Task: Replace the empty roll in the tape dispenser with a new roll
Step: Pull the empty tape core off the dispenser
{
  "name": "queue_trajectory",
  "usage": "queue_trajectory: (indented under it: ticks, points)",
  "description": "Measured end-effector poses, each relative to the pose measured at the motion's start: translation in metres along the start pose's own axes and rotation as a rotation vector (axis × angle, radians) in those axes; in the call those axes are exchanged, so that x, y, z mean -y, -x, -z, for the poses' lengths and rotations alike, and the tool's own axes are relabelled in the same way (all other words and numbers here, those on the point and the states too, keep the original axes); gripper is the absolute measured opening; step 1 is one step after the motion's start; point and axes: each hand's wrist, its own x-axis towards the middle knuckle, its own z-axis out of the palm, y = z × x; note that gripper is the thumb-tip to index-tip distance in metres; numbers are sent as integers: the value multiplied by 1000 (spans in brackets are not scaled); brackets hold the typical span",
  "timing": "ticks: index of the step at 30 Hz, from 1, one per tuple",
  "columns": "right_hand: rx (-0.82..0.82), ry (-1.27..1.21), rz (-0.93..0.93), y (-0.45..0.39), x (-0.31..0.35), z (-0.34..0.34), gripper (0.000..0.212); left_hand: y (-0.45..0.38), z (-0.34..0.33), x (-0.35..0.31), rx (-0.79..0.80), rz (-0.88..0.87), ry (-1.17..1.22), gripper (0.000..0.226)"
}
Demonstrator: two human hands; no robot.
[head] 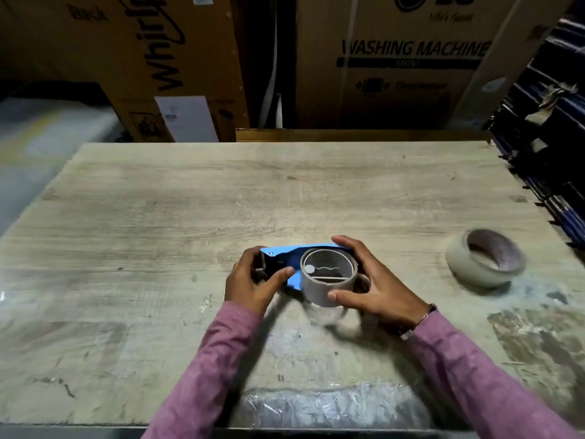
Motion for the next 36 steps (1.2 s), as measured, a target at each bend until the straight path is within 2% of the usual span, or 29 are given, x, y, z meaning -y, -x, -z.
queue_trajectory:
  ticks: [6,12,17,20,23,26,28,31,36]
  points:
    - [40,38,157,-10,-21,-1,84,0,-5,23,-86,-137,24,50]
    - [48,117,236,-5,-34,0,85,3,-6,30,-89,-275,-52,68]
    - [57,238,245,5,-30,-7,105,12,-1,35,-20,-356,-193,72]
    - [14,299,241,15,-27,-13,118,24,3,32,-31,-385,-247,61]
    - [-52,298,222,28,-24,-17,121,40,6,23,-52,-416,-312,52]
    - [-69,284,226,40,-24,-24,117,58,9,20,-63,-445,-379,51]
    - [-94,266,212,48,-24,-31,105,67,8,23,-80,-427,-395,51]
    - [-199,276,219,56,-26,-41,95,80,6,27,-101,-409,-400,53]
    - [-319,290,234,71,-22,-51,92,93,8,29,-177,-372,-442,53]
